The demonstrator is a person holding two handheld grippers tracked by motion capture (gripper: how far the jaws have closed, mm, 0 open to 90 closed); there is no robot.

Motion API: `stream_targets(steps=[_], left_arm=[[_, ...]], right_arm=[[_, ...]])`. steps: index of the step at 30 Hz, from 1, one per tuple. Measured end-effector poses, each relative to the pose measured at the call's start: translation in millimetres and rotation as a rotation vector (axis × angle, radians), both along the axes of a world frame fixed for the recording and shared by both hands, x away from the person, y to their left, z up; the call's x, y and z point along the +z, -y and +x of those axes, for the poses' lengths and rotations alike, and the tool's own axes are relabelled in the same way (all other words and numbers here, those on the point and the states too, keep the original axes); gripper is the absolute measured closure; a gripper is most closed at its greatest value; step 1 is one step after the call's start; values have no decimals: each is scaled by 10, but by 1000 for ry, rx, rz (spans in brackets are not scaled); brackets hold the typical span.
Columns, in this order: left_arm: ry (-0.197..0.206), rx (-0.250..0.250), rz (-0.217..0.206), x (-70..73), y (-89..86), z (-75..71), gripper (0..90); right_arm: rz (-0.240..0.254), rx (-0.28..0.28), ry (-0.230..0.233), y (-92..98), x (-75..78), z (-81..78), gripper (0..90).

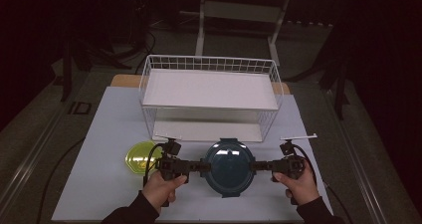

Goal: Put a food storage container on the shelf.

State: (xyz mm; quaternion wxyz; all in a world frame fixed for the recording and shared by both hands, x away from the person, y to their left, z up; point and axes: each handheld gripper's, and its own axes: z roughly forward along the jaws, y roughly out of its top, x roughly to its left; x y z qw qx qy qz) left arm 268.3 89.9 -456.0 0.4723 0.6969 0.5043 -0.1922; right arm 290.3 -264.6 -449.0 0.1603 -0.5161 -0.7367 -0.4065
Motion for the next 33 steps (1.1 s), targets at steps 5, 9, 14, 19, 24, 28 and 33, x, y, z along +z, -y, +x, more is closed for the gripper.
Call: stream_targets(steps=[5, 9, 14, 19, 24, 28, 33], left_arm=[[10, 5, -7, 82, -30, 38, 569], [24, 9, -13, 168, -51, 56, 570], [50, 18, -25, 323, -88, 100, 571], [85, 32, -36, 490, -143, 164, 571], [105, 42, -45, 633, -185, 224, 572], [122, 45, -44, 762, -203, 285, 572], [138, 54, -48, 905, -225, 366, 572]], right_arm=[[0, -4, 20, -26, 98, 26, 672], [5, -7, 31, -42, 176, 40, 673], [1, -9, 58, -77, 345, 84, 673], [-3, -13, 96, -128, 559, 159, 673], [-7, -11, 120, -178, 729, 238, 673], [-9, -10, 136, -203, 866, 303, 673], [-8, -11, 156, -230, 1025, 399, 672]])
